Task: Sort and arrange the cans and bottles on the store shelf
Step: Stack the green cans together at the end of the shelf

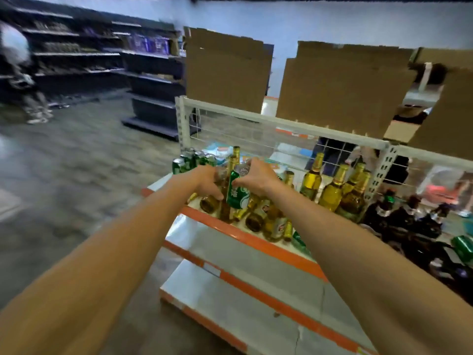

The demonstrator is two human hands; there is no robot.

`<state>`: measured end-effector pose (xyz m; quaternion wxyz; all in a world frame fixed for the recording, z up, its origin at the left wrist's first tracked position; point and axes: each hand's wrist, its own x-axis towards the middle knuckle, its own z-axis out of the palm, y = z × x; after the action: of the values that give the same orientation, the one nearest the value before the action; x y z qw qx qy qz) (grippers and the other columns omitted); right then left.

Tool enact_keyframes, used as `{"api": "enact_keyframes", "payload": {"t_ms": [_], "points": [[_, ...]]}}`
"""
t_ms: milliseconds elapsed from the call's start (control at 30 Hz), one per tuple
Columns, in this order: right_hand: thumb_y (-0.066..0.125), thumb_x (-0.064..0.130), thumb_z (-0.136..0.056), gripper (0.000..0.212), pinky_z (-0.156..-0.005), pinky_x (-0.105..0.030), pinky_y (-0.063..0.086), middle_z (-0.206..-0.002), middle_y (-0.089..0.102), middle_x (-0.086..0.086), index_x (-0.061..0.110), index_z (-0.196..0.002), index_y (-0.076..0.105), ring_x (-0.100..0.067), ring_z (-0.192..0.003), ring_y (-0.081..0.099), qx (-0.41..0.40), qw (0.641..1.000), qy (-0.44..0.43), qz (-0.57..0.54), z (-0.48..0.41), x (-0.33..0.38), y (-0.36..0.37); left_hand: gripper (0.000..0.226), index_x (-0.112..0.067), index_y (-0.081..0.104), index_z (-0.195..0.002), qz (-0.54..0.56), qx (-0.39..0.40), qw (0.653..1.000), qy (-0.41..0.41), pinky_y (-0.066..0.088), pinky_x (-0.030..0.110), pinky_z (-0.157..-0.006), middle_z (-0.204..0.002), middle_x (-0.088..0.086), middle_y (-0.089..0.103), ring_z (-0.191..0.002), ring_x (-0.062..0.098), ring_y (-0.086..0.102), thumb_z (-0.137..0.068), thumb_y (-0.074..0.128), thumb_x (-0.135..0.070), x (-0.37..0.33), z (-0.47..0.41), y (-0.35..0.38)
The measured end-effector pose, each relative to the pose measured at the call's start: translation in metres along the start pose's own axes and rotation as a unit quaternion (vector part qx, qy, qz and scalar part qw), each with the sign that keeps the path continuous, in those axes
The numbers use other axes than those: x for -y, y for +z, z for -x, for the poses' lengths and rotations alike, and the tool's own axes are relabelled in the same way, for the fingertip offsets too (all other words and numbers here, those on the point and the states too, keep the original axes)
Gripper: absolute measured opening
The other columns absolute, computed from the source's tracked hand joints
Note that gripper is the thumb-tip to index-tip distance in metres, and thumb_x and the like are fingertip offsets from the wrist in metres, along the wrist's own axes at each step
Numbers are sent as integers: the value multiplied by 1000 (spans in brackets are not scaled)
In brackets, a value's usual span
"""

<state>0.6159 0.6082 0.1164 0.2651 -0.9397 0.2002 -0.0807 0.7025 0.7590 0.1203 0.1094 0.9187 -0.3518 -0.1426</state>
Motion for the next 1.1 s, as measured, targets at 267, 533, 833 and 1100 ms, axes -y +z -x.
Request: {"api": "enact_keyframes", "payload": {"t_ms": [267, 533, 833, 1100], "points": [[84, 47, -60, 55, -69, -40, 52, -91, 65, -6, 12, -96, 61, -23, -80, 62, 82, 994, -73, 1, -52, 110, 79, 76, -16, 49, -139, 97, -51, 991, -81, 45, 33, -96, -133, 8, 57, -116, 25, 56, -75, 82, -41, 126, 14, 0], [86, 40, -56, 54, -66, -46, 55, -83, 70, -12, 5, -92, 69, -27, -75, 65, 135, 984, -115, -14, -132, 165, 136, 64, -20, 55, -126, 217, -105, 966, -91, 50, 37, -95, -114, 0, 65, -105, 20, 61, -71, 86, -29, 210, -40, 4], [77, 43, -80, 69, -89, -36, 50, -126, 60, -9, 11, -135, 49, -26, -110, 59, 164, 977, -132, -47, -270, 165, 173, 60, -32, 60, -113, 256, -168, 945, -118, 50, 29, -77, -95, -10, 65, -91, 13, 61, -59, 85, -38, 279, -169, 3], [57, 49, -95, 35, -60, -31, 39, -79, 55, 2, 16, -82, 55, -18, -74, 54, 165, 986, -31, -1, -353, 118, 191, 59, -27, 67, -101, 311, -126, 932, -140, 59, 41, -78, -91, -4, 72, -85, 16, 67, -44, 80, -30, 332, -273, 52]]}}
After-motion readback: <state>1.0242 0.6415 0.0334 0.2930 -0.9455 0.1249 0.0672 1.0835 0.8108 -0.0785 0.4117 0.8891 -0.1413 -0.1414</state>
